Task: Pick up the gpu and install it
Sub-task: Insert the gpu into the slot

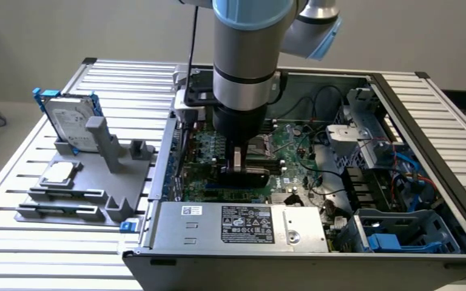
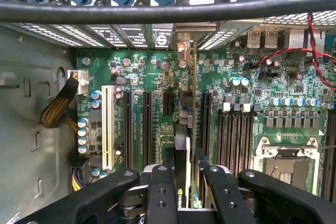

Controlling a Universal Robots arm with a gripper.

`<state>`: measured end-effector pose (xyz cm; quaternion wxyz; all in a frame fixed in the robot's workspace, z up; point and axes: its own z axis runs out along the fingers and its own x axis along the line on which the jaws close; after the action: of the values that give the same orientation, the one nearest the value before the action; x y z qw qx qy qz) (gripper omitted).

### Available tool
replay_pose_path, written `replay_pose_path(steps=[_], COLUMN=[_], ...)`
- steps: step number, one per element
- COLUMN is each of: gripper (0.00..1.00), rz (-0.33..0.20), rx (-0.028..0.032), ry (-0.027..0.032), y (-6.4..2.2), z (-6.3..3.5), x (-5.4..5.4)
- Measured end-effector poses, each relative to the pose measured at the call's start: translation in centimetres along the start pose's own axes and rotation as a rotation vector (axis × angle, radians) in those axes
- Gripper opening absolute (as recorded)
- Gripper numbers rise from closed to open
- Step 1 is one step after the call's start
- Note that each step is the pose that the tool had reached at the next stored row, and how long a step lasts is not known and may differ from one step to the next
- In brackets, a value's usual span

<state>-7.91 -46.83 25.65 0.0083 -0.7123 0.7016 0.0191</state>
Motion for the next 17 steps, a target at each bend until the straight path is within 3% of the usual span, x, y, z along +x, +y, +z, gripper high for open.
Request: replay_pose_path(steps=[4,11,17], gripper=[0.26,0.26,0.26], rz=[0.000,0.000,-0.001], rx=[0.0000,0.0003,0.0003], ry=[-0.0019,-0.0123,-0.0162], y=[0.00,0.06,0.16], z=[0.09,0.14,0.14], x=[0.00,0.00,0.00])
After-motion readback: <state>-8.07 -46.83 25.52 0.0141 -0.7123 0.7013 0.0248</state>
